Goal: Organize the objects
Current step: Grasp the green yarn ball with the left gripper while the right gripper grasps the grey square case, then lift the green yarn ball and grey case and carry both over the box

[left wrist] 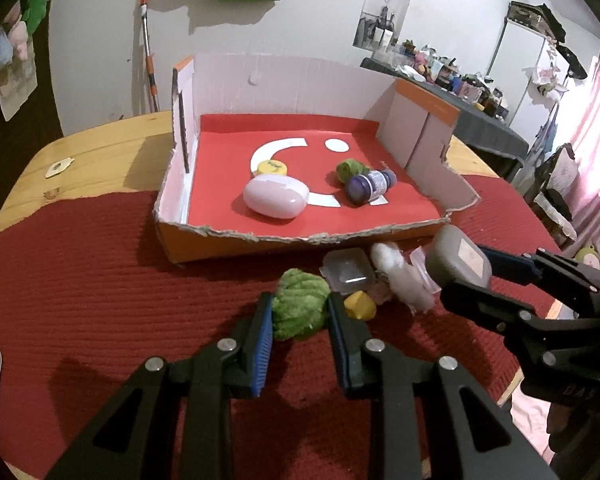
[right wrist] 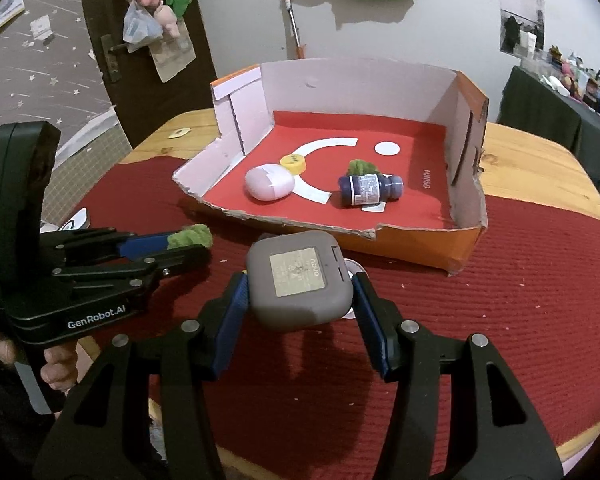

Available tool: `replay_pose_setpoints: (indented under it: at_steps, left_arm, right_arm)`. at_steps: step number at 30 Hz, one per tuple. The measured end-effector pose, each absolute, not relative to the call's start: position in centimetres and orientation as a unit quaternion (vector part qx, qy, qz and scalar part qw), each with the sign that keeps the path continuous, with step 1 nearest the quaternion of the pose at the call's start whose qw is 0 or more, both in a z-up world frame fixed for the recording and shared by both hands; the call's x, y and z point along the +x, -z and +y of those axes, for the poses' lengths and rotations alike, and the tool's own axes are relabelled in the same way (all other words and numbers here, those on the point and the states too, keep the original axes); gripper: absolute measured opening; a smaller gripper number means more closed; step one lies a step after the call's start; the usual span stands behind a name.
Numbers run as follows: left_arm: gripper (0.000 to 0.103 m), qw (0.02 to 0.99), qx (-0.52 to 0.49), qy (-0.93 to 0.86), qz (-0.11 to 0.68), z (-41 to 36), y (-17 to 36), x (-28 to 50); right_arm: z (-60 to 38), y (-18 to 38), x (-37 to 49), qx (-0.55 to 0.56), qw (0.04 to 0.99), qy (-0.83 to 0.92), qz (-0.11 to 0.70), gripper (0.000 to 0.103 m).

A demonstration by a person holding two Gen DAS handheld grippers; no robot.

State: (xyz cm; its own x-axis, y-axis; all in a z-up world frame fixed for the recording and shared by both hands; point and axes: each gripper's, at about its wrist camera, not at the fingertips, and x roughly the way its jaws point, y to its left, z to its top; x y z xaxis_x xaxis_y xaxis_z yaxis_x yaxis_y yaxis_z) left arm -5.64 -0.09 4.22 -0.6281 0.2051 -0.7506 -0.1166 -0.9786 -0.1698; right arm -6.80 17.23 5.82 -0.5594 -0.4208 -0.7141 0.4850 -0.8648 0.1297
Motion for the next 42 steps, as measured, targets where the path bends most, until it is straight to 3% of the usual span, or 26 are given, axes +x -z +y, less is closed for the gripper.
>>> replay_pose_setpoints:
  at_steps: [42]
  left_arm:
    - [0.027,0.120,-0.410,-0.904,-0.022,-0.1,-7.8,-10.3]
  right_arm:
    - [17.3,-8.7,-11.6,0.397,0.289,0.870,0.041,0.051]
